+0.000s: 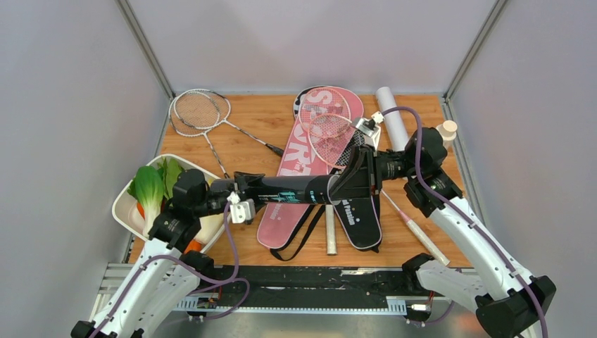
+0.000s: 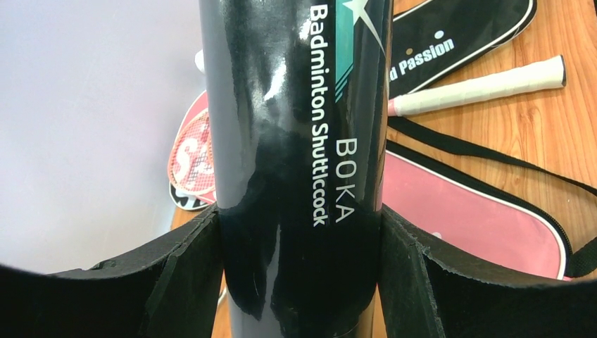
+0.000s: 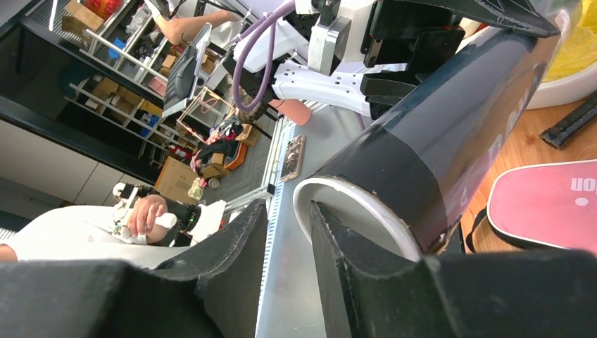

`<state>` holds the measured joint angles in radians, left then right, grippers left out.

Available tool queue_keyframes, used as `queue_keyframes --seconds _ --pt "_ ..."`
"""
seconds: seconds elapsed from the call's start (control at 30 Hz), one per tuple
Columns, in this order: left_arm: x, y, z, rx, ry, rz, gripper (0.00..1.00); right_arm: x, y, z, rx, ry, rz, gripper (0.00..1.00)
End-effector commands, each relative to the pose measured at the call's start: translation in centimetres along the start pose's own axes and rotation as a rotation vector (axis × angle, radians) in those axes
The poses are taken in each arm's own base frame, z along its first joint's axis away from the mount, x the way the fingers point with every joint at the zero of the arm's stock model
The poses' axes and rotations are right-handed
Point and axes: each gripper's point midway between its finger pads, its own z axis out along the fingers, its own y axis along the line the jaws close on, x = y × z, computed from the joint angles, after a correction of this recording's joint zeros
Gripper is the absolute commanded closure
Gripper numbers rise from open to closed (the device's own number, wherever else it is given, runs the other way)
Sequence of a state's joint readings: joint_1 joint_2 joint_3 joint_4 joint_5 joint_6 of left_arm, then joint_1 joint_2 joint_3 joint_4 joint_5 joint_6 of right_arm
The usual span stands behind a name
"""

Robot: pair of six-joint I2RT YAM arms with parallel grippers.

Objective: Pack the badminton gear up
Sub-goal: Close the lid on the shuttle tube.

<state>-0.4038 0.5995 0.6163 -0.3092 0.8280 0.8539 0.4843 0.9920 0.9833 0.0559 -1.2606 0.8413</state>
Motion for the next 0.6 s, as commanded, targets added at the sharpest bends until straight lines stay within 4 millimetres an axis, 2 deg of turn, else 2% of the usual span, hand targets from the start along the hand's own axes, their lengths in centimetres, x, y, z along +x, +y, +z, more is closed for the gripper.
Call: queue_keyframes --seconds 0.0,0.17,0.27,0.43,0.57 --pt "-10.7 2.1 -1.0 0.027 -0.352 0.339 1.00 -2.4 -4.0 1.0 0.125 -0.118 0.061 0.62" --pt "-12.1 2.5 -1.1 0.048 -0.400 0.375 1.00 -1.2 -5.0 2.4 0.087 -0.060 0.104 0.64" --pt "-12.2 2.6 -1.1 0.044 -0.400 0.384 1.00 -0.9 -5.2 2.7 0.077 -0.045 0.112 0.63" --pt "-12.2 2.5 -1.1 0.036 -0.411 0.386 1.00 -1.1 -5.1 2.8 0.075 -0.047 0.121 0.62" --pt "-13.1 2.6 -1.3 0.031 -0.444 0.400 1.00 -1.1 -4.8 2.8 0.067 -0.052 0.120 0.58"
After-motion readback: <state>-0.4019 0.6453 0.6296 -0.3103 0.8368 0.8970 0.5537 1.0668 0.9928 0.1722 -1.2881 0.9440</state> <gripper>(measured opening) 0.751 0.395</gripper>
